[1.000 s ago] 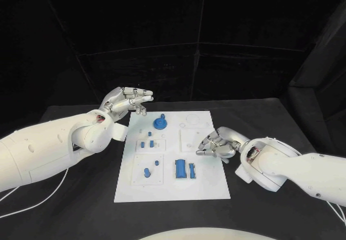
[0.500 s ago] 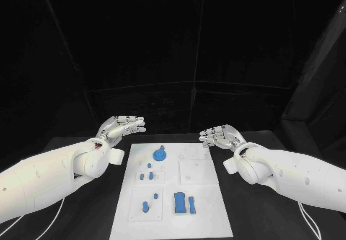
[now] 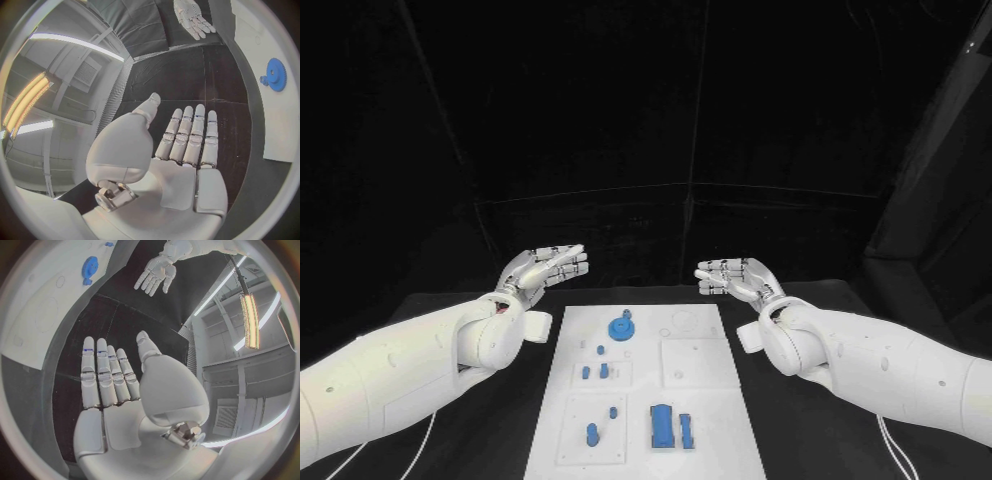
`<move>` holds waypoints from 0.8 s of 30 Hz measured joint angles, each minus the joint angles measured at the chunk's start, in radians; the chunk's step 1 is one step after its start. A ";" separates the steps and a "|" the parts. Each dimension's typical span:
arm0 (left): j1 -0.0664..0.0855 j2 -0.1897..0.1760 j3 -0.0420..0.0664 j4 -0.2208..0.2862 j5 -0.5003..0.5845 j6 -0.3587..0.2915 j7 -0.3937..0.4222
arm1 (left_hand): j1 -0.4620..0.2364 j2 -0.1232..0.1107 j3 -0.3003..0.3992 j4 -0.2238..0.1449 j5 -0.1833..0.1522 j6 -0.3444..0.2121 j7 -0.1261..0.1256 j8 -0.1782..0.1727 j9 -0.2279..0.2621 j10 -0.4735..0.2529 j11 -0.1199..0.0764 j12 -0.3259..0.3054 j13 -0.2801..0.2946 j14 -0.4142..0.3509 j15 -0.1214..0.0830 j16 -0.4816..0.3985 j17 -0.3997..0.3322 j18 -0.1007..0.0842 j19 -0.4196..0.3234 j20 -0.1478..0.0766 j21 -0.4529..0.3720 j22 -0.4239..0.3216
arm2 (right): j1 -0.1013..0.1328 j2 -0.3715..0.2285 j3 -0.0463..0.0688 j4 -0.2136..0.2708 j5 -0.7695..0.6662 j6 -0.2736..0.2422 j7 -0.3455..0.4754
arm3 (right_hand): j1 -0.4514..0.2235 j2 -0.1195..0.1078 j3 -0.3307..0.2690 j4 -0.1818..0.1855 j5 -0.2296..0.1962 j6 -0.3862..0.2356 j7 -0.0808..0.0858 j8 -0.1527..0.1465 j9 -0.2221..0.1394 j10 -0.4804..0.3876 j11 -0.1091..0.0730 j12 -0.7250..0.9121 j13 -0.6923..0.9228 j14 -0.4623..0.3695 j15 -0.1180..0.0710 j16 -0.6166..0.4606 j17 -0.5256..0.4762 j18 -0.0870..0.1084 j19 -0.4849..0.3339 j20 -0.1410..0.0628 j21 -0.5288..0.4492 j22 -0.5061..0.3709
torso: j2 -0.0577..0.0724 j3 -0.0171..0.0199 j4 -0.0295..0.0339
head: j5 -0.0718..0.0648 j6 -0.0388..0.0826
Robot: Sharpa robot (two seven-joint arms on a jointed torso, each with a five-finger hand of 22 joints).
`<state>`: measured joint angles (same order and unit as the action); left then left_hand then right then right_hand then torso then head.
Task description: Assemble the parts on the task board
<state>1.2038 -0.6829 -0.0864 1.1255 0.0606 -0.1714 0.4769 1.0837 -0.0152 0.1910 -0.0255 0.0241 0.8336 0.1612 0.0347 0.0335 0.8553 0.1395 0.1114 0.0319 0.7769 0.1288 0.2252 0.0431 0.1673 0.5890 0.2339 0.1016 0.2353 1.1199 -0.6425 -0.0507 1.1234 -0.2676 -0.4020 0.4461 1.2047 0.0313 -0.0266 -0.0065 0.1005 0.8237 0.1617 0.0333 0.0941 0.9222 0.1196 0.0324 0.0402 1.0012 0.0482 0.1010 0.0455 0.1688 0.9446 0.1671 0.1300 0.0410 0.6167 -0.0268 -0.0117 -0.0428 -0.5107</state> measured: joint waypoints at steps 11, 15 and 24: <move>-0.056 -0.035 0.034 0.159 -0.007 -0.117 0.001 | -0.390 0.013 -0.067 0.023 -0.016 -0.300 -0.058 -0.023 -0.028 -0.308 -0.062 -0.078 -0.027 -0.280 -0.071 -0.081 -0.036 -0.052 -0.212 -0.085 -0.079 -0.085 | -0.034 -0.067 0.026 0.212 0.063 -0.091 0.007 | -0.428 -0.026 0.017 0.004 -0.078 -0.293 -0.058 -0.026 -0.077 -0.328 -0.073 -0.021 -0.033 -0.356 -0.041 -0.079 -0.038 -0.045 -0.336 -0.059 -0.070 -0.034 | -0.047 0.0174 0.0078 | 0.034 -0.071; -0.091 -0.057 0.052 0.258 -0.015 -0.218 0.004 | -0.494 0.014 -0.085 0.024 -0.016 -0.380 -0.089 -0.027 -0.030 -0.390 -0.098 -0.092 -0.028 -0.355 -0.099 -0.103 -0.039 -0.064 -0.268 -0.107 -0.088 -0.107 | -0.052 -0.100 0.038 0.323 0.117 -0.166 0.020 | -0.545 -0.029 0.020 0.007 -0.086 -0.373 -0.085 -0.026 -0.085 -0.417 -0.097 -0.025 -0.036 -0.454 -0.044 -0.087 -0.041 -0.061 -0.428 -0.084 -0.100 -0.037 | -0.062 0.0231 0.0100 | 0.041 -0.085; -0.146 -0.091 0.080 0.413 -0.033 -0.448 0.013 | -0.678 0.015 -0.155 0.025 -0.020 -0.521 -0.145 -0.030 -0.032 -0.535 -0.131 -0.105 -0.030 -0.486 -0.122 -0.162 -0.041 -0.130 -0.370 -0.161 -0.093 -0.162 | -0.071 -0.136 0.049 0.440 0.217 -0.300 0.045 | -0.747 -0.030 0.020 0.007 -0.095 -0.511 -0.144 -0.029 -0.092 -0.573 -0.114 -0.025 -0.039 -0.622 -0.047 -0.093 -0.043 -0.110 -0.586 -0.148 -0.119 -0.039 | -0.071 0.0265 0.0115 | 0.043 -0.089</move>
<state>1.0579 -0.7735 -0.0062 1.5383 0.0277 -0.6190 0.4895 0.4058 -0.0001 0.0358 -0.0004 0.0038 0.3127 0.0164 0.0048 0.0018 0.3205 0.0089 0.0068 0.0015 0.2909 0.0067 0.0629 0.0018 0.0371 0.2193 0.0733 0.0081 0.0729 1.0486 -0.7787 -0.0015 1.5629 -0.0511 -0.7016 0.4911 0.4575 0.0009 -0.0065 0.0004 0.0057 0.3126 0.0176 0.0040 0.0026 0.3492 0.0055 0.0072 0.0017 0.3793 0.0014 0.0084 0.0024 0.0590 0.3584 0.0193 0.0112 0.0020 0.5453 -0.0004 -0.0002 -0.0001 -0.6002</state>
